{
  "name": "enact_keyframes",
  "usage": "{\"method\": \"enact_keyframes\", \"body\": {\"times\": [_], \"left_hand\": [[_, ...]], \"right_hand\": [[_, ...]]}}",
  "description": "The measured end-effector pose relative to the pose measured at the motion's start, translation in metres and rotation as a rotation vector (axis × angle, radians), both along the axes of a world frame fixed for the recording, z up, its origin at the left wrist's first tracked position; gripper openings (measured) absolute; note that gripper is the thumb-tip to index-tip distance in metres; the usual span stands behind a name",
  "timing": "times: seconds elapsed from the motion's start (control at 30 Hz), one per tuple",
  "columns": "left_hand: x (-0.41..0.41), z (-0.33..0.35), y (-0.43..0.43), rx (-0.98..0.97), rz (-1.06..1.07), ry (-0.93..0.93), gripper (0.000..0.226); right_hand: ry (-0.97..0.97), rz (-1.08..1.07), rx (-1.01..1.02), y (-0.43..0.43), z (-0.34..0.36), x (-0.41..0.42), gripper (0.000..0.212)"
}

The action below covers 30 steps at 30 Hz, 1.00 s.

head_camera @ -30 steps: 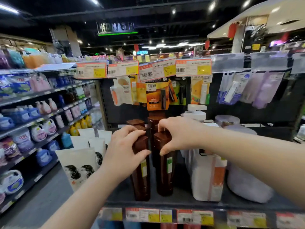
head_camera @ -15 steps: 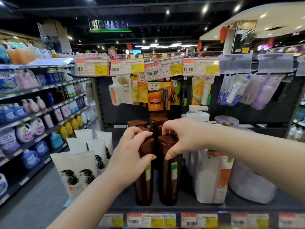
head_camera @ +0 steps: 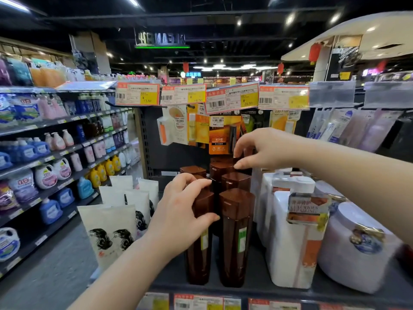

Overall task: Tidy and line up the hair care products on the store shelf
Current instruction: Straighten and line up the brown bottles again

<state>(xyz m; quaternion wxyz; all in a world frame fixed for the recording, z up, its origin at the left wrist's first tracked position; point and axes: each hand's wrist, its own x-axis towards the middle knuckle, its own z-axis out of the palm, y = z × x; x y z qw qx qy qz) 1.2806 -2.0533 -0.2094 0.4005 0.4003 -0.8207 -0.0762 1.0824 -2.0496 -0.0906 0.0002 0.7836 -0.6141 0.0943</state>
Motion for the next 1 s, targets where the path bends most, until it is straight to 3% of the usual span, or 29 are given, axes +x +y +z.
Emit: {"method": "enact_keyframes", "body": {"times": [0.2, 0.33, 0.5, 1.0], "left_hand": [[-0.001, 0.001, -0.001, -0.108, 0.070, -0.040, 0.065], [0.004, 0.002, -0.004, -0.124, 0.097, -0.047, 0.068], [0.007, 0.003, -0.005, 0.007, 0.064, -0.072, 0.074], [0.007, -0.001, -0.009, -0.011, 0.053, -0.088, 0.074]], "right_hand": [[0.058, -0.020, 0.234, -0.032, -0.022, -0.003, 0.059], [-0.002, -0.017, 0.277, -0.038, -0.031, -0.002, 0.057], [-0.083, -0.003, 0.282, -0.039, -0.033, 0.004, 0.048], [-0.085, -0.031, 0.326, -0.043, -0.029, 0.011, 0.050]]}}
